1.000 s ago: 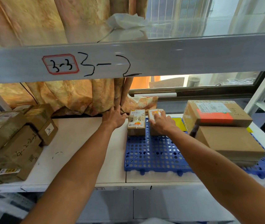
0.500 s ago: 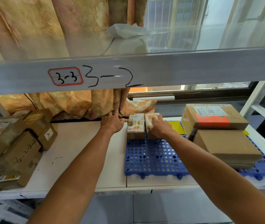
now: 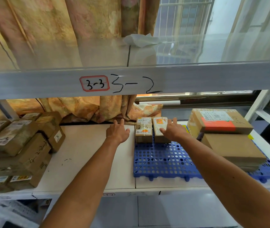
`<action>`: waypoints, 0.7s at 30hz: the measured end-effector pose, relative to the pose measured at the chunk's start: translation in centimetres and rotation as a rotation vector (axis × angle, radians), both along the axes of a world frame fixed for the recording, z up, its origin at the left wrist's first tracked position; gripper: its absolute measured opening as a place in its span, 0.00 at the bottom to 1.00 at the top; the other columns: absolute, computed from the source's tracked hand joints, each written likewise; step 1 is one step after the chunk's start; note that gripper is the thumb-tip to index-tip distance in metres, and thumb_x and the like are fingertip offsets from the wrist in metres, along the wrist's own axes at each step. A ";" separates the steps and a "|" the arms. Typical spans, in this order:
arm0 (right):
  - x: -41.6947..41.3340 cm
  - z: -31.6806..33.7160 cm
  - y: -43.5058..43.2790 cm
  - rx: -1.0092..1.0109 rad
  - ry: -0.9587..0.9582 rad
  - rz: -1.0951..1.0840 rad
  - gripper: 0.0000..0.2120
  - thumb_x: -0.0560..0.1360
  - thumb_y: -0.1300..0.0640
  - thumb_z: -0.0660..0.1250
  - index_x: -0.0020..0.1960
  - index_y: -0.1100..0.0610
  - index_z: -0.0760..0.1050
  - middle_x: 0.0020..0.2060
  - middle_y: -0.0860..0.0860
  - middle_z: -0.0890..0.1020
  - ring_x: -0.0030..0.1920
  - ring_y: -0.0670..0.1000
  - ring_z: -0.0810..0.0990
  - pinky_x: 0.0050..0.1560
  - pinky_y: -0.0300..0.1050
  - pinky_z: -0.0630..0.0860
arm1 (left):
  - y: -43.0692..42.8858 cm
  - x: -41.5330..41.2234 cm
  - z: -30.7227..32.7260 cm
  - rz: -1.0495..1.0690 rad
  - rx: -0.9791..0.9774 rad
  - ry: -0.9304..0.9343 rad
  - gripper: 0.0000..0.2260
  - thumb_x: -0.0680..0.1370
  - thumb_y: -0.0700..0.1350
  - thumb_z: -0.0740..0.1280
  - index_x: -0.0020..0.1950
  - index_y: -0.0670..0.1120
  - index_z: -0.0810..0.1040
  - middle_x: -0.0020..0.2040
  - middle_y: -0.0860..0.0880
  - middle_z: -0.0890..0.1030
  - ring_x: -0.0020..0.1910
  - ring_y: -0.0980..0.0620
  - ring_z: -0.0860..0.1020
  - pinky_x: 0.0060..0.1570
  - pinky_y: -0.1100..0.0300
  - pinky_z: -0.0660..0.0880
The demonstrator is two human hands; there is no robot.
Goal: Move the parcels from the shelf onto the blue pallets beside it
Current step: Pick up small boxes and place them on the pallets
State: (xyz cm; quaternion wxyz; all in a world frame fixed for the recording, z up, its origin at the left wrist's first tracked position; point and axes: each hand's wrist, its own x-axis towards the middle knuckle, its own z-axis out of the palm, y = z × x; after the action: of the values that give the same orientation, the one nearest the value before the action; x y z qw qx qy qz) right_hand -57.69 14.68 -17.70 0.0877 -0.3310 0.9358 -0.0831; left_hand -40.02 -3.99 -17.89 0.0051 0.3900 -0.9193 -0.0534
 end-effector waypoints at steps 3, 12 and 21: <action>0.7 0.5 0.9 0.015 0.041 -0.001 0.32 0.81 0.40 0.59 0.76 0.59 0.59 0.74 0.59 0.61 0.65 0.62 0.74 0.59 0.56 0.74 | 0.6 0.7 -0.4 -0.022 0.009 0.001 0.30 0.82 0.59 0.56 0.82 0.49 0.55 0.79 0.40 0.61 0.72 0.38 0.68 0.63 0.46 0.71; 3.7 3.5 4.6 -0.004 0.115 0.076 0.27 0.80 0.41 0.61 0.71 0.59 0.65 0.65 0.58 0.70 0.60 0.60 0.77 0.55 0.54 0.75 | 3.6 4.0 1.8 -0.064 0.043 0.038 0.30 0.83 0.60 0.56 0.82 0.50 0.55 0.81 0.41 0.56 0.76 0.39 0.63 0.69 0.47 0.66; 8.4 7.8 11.1 -0.037 0.191 0.203 0.26 0.81 0.42 0.61 0.70 0.59 0.68 0.64 0.57 0.74 0.60 0.56 0.75 0.57 0.52 0.74 | 10.5 9.2 6.2 -0.026 0.039 0.097 0.31 0.82 0.62 0.57 0.81 0.50 0.58 0.81 0.43 0.58 0.78 0.42 0.61 0.73 0.48 0.62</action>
State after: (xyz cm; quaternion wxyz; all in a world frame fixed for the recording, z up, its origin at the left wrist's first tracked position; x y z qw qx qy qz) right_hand -49.24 25.82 -9.93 0.0002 -0.4319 0.9000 -0.0594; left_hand -30.82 6.46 -11.68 0.0411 0.3750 -0.9217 -0.0904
